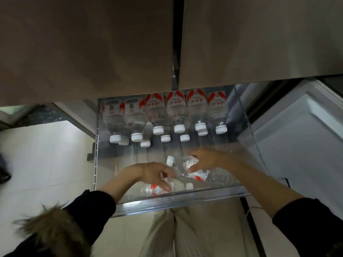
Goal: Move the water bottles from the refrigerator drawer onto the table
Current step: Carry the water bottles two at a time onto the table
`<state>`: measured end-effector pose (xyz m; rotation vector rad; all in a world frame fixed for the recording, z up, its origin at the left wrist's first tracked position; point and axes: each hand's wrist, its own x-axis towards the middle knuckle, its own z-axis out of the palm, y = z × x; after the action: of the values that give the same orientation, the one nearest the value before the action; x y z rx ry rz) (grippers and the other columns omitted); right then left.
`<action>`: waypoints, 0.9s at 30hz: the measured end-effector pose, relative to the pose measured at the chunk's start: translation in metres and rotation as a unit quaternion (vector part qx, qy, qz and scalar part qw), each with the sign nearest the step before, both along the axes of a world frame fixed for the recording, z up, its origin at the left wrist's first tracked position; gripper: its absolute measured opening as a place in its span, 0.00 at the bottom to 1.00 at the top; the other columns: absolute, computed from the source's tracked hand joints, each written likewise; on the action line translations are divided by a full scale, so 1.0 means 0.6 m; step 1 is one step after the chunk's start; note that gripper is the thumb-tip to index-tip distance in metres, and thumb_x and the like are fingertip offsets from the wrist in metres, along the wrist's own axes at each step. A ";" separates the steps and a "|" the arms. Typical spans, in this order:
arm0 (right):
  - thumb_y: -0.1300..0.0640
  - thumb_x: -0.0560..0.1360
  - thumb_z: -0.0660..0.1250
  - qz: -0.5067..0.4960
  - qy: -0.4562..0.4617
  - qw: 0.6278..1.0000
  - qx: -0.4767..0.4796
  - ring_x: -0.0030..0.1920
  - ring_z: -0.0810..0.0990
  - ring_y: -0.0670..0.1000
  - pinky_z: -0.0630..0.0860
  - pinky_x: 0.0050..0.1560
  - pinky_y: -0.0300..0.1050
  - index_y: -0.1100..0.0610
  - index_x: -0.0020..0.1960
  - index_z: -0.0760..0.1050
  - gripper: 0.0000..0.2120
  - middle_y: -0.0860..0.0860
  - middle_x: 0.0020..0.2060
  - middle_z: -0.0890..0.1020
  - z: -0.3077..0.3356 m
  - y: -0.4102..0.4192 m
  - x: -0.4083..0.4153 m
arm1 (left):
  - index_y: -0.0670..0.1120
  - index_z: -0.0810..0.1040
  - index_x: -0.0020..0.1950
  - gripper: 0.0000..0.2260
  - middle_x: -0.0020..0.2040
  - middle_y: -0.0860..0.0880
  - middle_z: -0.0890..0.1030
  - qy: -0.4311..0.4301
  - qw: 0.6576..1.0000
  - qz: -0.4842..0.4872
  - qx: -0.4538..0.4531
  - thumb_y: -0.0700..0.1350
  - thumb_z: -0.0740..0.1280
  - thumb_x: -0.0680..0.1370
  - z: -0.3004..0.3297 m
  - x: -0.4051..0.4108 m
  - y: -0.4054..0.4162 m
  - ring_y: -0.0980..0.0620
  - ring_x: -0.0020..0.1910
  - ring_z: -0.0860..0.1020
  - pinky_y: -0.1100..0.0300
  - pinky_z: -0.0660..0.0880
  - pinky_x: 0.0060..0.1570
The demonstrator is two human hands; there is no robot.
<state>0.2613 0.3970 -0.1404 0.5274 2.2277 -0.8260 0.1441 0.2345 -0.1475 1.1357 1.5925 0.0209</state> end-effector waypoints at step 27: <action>0.44 0.63 0.73 -0.044 0.043 0.995 0.081 0.44 0.77 0.50 0.72 0.42 0.44 0.56 0.54 0.71 0.26 0.49 0.45 0.78 0.022 0.018 0.005 | 0.44 0.61 0.72 0.33 0.68 0.47 0.67 0.033 0.999 -0.008 -0.028 0.51 0.71 0.71 0.002 0.004 0.022 0.47 0.64 0.69 0.56 0.69 0.64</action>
<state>0.2645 0.4077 -0.1274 0.6844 2.3782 -0.7269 0.1467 0.2474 -0.1462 1.1151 1.6330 -0.0718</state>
